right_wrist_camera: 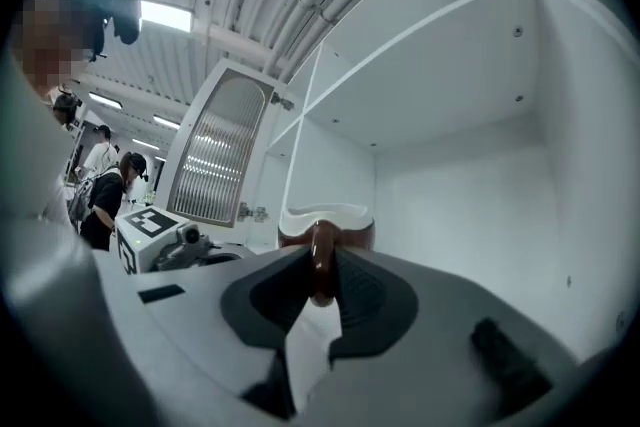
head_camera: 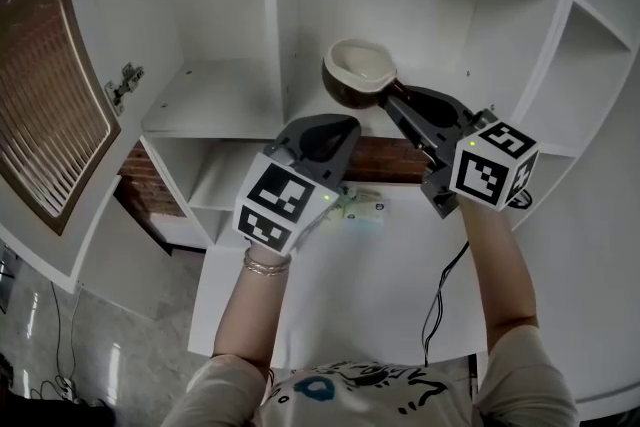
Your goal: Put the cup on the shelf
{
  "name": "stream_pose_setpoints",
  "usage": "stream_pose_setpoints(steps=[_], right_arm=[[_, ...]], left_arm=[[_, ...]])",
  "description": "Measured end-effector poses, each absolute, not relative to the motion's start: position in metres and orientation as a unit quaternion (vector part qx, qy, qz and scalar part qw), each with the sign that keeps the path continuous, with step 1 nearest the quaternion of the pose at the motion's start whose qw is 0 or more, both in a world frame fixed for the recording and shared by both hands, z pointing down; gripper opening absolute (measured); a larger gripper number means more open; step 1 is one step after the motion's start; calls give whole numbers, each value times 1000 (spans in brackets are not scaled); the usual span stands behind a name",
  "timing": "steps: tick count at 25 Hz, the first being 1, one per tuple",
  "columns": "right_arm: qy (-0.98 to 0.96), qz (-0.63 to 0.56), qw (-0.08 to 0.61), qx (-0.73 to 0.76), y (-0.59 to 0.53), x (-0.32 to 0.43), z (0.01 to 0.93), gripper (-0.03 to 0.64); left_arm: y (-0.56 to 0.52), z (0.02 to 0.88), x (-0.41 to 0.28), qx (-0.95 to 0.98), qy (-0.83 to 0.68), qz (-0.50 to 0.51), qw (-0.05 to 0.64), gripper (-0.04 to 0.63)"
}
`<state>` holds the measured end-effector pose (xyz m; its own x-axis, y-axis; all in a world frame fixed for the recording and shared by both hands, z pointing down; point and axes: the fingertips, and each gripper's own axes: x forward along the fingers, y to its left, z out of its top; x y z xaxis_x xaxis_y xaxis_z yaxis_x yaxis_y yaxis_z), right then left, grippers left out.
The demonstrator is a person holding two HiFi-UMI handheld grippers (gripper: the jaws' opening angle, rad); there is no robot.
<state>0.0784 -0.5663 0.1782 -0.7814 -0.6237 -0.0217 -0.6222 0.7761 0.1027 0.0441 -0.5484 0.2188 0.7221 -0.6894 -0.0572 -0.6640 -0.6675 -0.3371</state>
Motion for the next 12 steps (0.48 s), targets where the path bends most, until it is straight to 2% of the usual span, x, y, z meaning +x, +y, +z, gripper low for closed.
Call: stream_pose_setpoints(steps=[12], right_arm=[[-934,-19,103,340,-645,37,186,60]], left_arm=[[-552,208,38,-910,372,-47,177,17]])
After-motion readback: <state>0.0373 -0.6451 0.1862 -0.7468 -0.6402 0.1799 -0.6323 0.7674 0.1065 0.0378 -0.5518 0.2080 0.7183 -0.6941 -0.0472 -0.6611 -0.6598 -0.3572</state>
